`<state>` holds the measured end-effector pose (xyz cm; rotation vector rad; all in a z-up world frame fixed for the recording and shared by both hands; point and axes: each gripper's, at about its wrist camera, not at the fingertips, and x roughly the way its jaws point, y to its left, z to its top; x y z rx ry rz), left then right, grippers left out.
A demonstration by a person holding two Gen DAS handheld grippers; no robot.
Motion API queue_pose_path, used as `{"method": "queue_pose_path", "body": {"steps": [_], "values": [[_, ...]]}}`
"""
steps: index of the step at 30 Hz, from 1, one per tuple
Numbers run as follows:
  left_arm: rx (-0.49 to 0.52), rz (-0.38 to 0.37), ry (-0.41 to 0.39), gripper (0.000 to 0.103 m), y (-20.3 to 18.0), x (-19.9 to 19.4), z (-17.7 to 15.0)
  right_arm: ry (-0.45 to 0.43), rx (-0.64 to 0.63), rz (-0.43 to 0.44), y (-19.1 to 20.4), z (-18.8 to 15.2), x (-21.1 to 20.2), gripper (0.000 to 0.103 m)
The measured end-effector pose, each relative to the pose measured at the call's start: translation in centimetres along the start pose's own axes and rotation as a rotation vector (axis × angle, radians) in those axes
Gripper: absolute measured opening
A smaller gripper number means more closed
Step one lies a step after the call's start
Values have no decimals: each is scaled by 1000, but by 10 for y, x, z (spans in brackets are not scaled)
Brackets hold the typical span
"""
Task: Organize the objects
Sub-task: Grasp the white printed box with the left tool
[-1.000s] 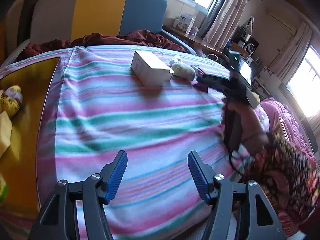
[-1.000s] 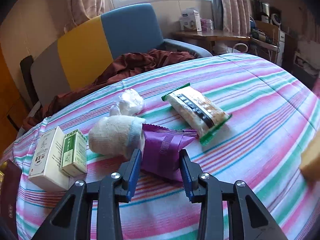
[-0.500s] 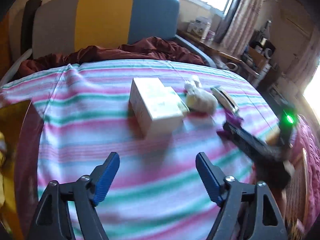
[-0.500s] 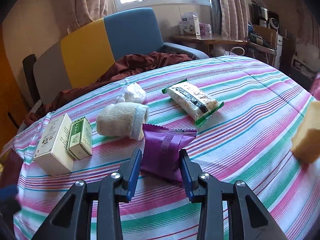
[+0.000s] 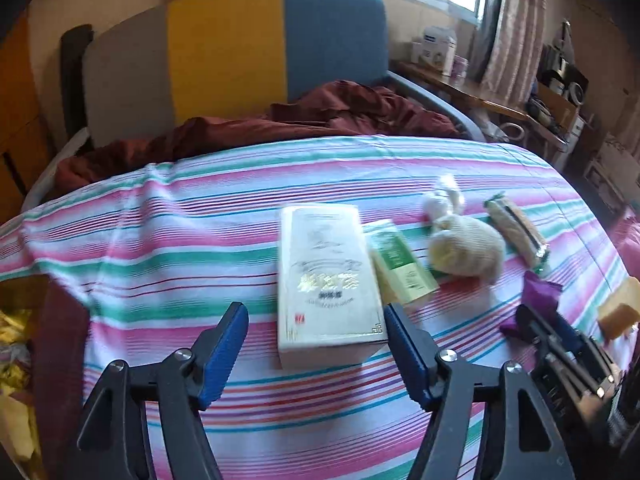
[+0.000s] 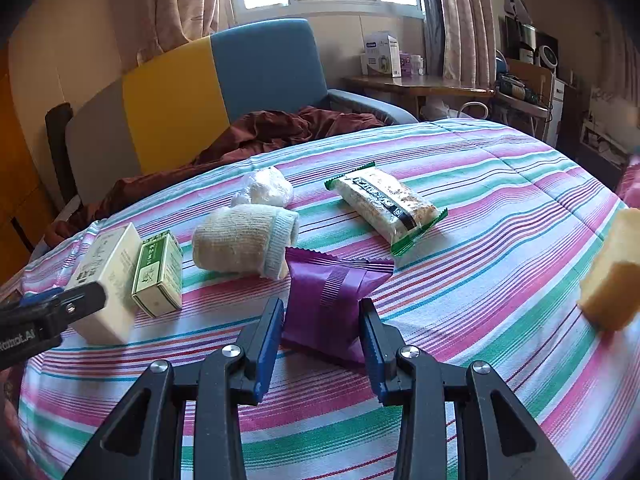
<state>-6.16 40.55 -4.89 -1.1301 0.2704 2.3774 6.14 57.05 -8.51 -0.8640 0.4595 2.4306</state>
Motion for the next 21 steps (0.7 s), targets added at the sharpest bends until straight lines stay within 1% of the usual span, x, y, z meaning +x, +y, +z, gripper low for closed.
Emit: {"method": "queue_pose_path", "body": {"steps": [4,6,9,12,14,15,17,18,19,20,21], "values": [[-9,31,-83,71,16,-17,-3,-1,5,6,-1,0,0,39],[2,16,-120,71,17,-20,1,1,-1,1,1,0,0,39],[50,-29,-103,72,7,-14,6,1,-7,-1,2,-1,-1,39],[109,-41,-77,73,-3,-1,13,1,-5,2,1,-1,-1,39],[141,-45,-39,73,-8,9,14,1,-5,3,1,-1,-1,39],[144,-47,-23,73,-8,14,15,2,-5,3,1,-1,-1,39],[127,-70,-17,72,-5,19,13,3,-6,3,1,-1,0,39],[107,-87,-14,69,-2,22,13,3,-5,4,1,-1,0,39],[91,-90,-12,56,-1,24,11,3,-5,4,1,-1,0,39],[78,-87,-6,53,1,27,9,3,-4,6,1,-1,0,39],[70,-86,0,53,2,31,5,3,-3,6,1,-1,0,39]]}}
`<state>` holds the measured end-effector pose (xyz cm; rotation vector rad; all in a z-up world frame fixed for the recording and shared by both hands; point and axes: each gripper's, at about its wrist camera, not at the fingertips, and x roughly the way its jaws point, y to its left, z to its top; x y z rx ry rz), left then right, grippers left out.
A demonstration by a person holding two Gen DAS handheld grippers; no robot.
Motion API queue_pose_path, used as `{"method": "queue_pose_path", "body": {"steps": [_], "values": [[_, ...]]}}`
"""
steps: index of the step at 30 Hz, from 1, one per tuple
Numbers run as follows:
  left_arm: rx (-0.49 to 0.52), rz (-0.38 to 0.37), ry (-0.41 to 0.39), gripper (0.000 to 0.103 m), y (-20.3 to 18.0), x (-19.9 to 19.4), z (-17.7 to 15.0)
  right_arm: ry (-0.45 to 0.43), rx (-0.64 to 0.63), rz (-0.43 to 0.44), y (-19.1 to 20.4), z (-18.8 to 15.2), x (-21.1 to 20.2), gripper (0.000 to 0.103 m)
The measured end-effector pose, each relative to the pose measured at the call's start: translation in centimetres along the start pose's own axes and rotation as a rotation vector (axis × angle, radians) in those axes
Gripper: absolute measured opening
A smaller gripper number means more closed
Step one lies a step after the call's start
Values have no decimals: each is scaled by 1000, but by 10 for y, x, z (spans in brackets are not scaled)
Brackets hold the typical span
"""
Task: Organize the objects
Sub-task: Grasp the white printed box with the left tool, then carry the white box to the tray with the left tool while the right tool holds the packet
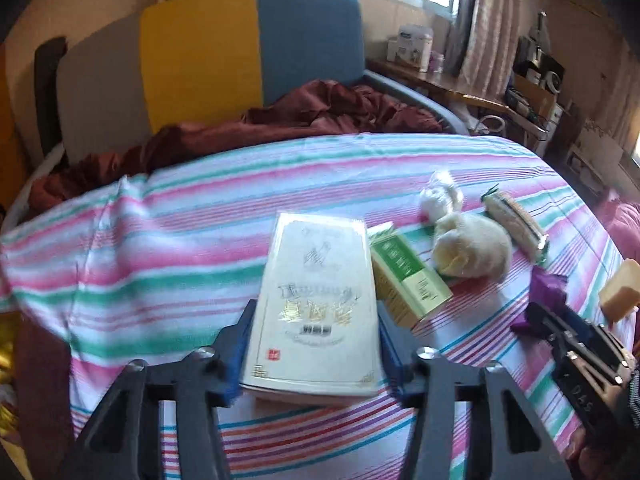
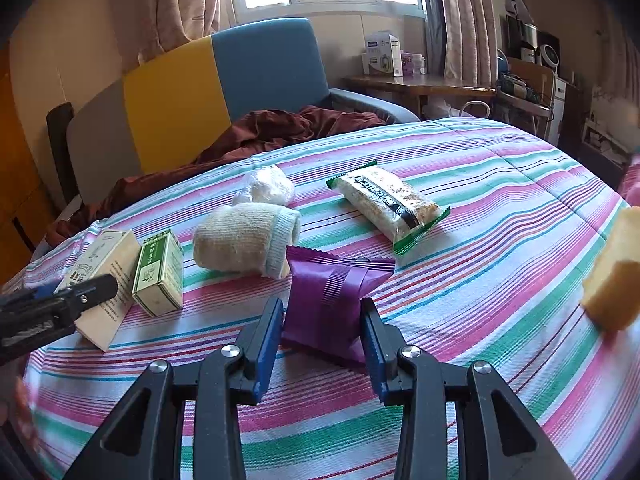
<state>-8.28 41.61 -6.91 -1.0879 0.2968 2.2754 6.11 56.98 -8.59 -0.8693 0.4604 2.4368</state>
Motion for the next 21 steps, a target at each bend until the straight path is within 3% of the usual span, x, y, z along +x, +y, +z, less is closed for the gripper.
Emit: {"method": "queue_pose_path", "body": {"steps": [5,10,14,21], "values": [[22,-31,-43,52,-1,-4,-9,-1,-1,-2,0,0,0,39],[78,16,-95,52,-11,-17,-23,-1,-9,-9,2,0,0,39],[135,52,-185,52,-20,-38,-36,-4,-19,-14,4,0,0,39],[168,49,-236,52,-22,-60,-54,-30,-77,-14,16,-1,-6,39]]}}
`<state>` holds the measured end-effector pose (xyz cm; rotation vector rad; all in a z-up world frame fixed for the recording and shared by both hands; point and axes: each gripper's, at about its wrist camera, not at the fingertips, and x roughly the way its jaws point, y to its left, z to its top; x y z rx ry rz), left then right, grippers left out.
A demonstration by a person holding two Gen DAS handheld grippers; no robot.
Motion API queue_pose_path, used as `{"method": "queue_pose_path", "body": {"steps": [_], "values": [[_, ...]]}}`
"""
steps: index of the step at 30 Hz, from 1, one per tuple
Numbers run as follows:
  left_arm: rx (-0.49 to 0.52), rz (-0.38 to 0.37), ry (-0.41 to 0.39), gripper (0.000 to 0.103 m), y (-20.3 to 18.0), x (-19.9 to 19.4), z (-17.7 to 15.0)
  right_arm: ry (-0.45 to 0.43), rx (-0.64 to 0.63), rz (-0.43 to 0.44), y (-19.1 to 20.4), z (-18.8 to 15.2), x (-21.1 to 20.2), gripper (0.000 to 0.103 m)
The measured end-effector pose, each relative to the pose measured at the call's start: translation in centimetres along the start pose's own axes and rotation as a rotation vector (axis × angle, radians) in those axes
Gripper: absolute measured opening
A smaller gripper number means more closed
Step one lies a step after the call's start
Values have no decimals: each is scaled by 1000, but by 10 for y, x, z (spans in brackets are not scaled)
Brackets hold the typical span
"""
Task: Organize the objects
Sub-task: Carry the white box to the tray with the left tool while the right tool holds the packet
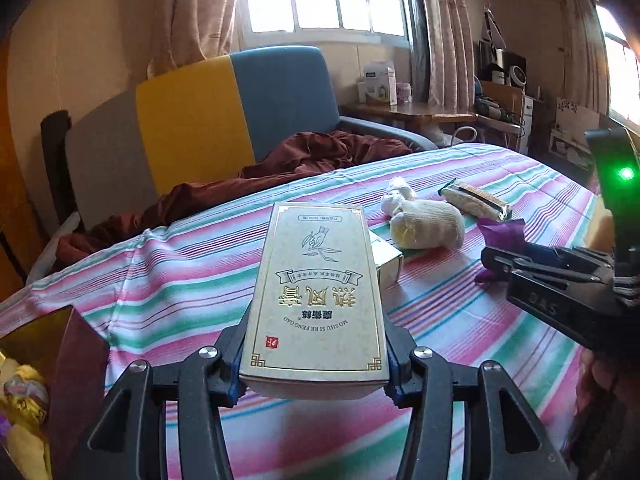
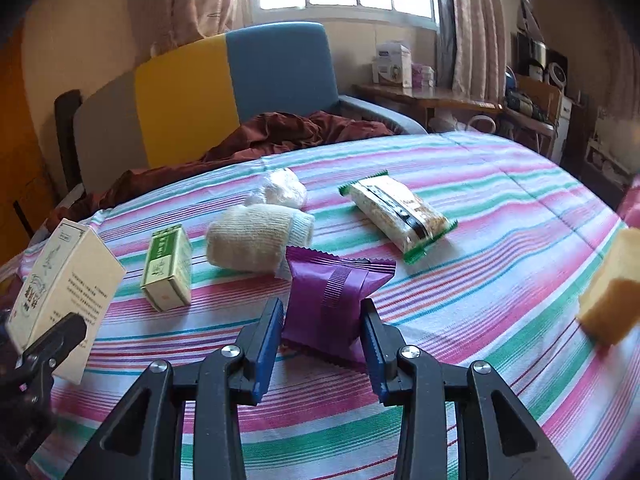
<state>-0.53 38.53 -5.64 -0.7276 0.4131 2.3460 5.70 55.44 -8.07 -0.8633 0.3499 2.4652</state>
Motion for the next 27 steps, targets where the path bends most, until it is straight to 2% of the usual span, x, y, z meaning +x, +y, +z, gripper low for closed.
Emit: {"method": "queue_pose_path", "body": {"steps": [8,18,22,27], "values": [[-92,-26,0,52,22,-24,-21,-55,-95,11,19,-1,-11,39],[-157,-49,2,52,38,-56,-43,-73,-160,-4,31,-3,-16,39],[-185,-87,-24,52,46,-79,-41,-79,-220,-13,42,-4,-17,39],[-209,-70,-45,52,70,-104,-35,-81,-267,-19,51,-7,-17,39]]}}
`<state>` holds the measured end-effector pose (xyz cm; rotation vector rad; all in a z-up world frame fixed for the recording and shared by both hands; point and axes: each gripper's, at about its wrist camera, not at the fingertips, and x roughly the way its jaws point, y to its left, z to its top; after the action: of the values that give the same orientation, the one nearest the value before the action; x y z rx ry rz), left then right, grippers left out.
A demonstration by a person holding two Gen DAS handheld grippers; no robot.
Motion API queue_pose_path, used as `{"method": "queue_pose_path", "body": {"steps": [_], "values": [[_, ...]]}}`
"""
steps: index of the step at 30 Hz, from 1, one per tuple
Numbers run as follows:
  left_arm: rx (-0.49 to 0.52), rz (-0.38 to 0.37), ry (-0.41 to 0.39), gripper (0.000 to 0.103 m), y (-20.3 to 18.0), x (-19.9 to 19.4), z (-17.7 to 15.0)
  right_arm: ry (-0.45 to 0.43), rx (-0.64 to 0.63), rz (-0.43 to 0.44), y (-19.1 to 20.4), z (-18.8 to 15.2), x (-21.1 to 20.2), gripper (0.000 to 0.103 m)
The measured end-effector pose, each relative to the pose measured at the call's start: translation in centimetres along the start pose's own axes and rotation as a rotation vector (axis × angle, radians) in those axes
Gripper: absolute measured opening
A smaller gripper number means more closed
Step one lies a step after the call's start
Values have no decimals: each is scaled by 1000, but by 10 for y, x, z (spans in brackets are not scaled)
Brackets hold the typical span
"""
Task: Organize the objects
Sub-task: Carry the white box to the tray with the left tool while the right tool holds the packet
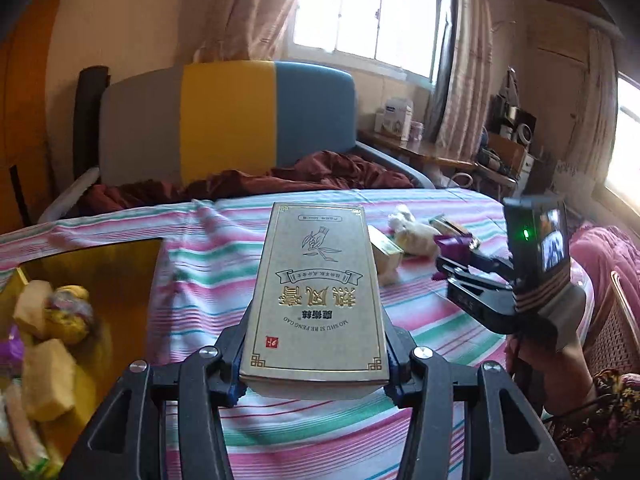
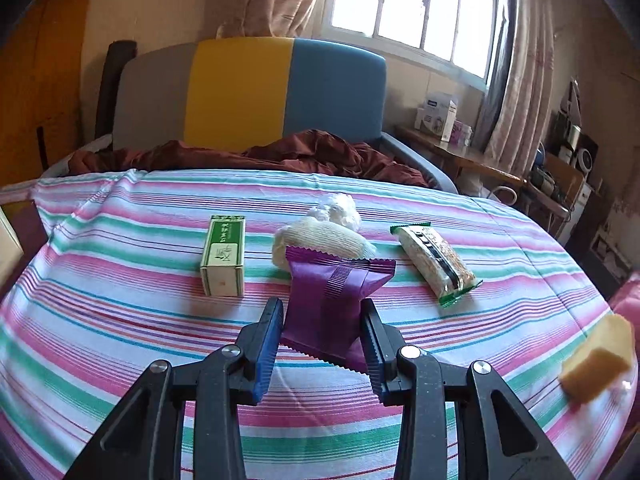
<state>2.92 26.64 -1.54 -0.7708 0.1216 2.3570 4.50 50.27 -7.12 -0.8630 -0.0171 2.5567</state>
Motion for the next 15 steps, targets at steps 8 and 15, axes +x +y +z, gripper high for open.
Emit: {"method": "queue_pose_path", "body": {"steps": [8,15], "values": [[-209,76,64,52,86,-12,2,-6,-10,-7,2,0,-2,39],[-333,106,147,52,146,-1,2,-48,-51,-7,12,-2,-14,39]]}}
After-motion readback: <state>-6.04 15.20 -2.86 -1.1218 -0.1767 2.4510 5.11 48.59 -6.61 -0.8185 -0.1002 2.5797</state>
